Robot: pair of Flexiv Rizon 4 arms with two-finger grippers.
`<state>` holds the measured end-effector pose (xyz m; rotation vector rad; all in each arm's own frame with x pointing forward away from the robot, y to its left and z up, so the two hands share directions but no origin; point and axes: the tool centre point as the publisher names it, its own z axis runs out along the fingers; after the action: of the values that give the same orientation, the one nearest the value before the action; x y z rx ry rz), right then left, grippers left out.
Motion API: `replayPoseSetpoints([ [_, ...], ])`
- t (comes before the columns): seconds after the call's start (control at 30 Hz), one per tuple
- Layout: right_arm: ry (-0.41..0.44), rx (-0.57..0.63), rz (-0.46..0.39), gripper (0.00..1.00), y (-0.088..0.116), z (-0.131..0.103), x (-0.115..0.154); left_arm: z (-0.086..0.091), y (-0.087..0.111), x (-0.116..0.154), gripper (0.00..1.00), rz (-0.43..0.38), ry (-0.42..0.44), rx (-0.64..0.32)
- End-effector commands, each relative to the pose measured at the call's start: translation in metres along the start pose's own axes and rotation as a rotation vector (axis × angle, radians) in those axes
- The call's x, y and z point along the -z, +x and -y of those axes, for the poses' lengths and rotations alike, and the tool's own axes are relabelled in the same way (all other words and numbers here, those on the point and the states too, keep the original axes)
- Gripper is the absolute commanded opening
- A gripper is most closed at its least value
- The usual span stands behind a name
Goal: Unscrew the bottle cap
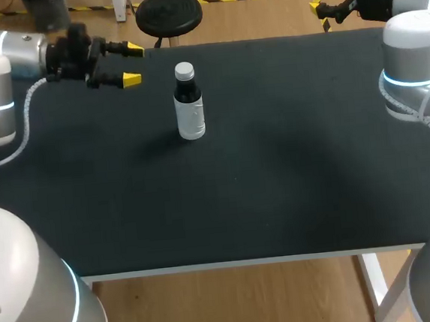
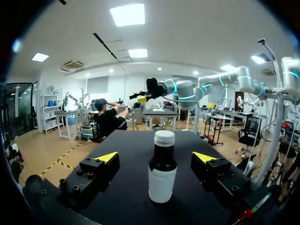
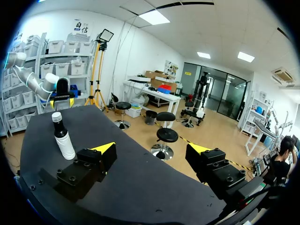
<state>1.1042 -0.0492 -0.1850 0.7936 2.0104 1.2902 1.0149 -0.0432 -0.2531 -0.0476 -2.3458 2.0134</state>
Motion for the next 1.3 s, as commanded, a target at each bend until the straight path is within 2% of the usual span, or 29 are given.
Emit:
replayPoseSetpoints([
  [0.03,0.0,0.0,-0.001,1.0,0.0,0.0,0.0,-0.007,0.002,-0.007,1.0,-0.006,0.0,-0.001],
  [0.57,0.0,0.0,-0.001,1.0,0.0,0.0,0.0,-0.012,0.01,-0.042,1.0,-0.032,0.011,0.008],
  [1.3,0.0,0.0,-0.001,1.0,0.0,0.0,0.0,-0.021,0.014,-0.073,1.0,-0.078,0.027,0.023],
])
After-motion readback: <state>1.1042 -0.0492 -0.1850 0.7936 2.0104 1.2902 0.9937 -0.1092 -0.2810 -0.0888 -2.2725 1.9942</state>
